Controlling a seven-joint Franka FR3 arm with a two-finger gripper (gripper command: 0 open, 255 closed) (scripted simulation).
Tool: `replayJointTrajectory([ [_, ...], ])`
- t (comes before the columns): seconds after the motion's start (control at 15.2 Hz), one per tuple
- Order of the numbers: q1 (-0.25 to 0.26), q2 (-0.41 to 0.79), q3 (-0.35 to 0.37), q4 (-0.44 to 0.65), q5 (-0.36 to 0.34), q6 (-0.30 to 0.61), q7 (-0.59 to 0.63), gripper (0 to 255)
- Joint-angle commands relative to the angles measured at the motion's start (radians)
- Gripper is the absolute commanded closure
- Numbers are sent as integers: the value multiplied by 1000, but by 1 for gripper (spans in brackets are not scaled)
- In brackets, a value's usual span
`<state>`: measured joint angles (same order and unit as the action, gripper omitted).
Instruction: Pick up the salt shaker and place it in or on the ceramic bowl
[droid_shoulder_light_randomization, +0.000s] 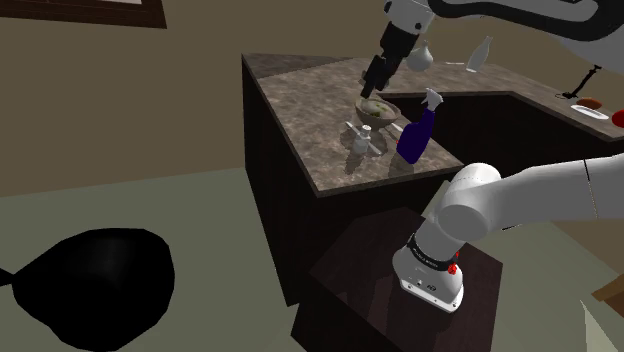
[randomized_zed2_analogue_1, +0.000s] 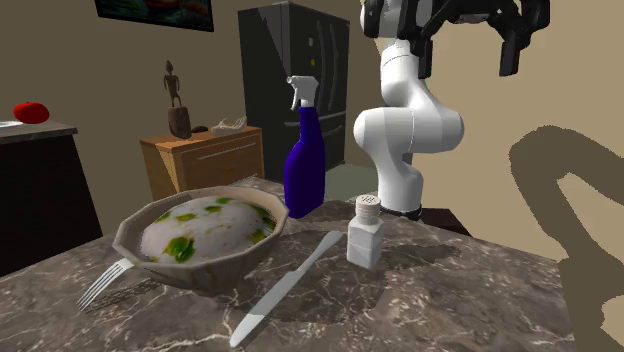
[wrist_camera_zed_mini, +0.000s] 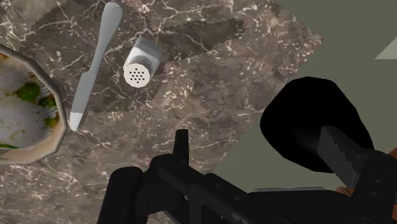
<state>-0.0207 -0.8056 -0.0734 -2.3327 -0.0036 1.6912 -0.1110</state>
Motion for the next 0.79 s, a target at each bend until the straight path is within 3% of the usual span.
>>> replayJointTrajectory([
  [0.0,0,0,0,0,0,0,0,0],
  [0.73,-89,25,-143,-258,-127,270,-119,0],
])
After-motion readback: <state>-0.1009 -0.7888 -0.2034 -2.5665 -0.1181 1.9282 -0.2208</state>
